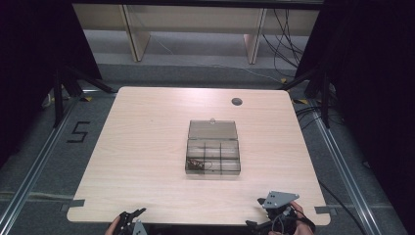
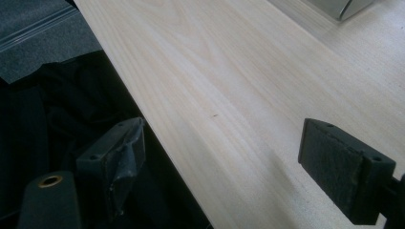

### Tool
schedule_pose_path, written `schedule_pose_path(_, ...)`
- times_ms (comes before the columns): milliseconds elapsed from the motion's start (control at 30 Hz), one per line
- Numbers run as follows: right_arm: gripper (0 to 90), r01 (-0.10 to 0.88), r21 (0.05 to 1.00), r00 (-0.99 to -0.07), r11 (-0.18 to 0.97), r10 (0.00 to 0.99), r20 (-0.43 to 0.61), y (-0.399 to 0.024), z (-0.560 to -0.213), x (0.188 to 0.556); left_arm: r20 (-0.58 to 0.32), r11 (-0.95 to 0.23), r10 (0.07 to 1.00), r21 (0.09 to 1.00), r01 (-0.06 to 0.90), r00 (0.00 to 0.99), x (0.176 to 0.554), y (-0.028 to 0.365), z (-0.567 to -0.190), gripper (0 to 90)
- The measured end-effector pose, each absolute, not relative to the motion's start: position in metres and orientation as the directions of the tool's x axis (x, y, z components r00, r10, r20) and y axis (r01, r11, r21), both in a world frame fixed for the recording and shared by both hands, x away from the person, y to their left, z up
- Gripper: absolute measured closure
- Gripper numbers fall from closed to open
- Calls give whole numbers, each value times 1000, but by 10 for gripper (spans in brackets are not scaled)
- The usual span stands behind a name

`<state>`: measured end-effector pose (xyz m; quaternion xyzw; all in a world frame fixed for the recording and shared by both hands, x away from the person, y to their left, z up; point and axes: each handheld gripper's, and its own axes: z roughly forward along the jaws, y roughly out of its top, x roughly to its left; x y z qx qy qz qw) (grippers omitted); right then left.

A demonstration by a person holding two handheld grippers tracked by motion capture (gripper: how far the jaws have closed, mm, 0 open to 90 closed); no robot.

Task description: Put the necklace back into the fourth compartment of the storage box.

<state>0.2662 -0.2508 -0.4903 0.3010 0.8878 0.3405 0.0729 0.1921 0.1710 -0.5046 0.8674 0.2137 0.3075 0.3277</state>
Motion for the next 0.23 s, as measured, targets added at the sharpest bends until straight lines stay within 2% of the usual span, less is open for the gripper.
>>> schedule_pose_path(233,171,473,660,-807,584,587,59,-254,-489,268,394,-695,572,699,169,720,192,171,-505,155)
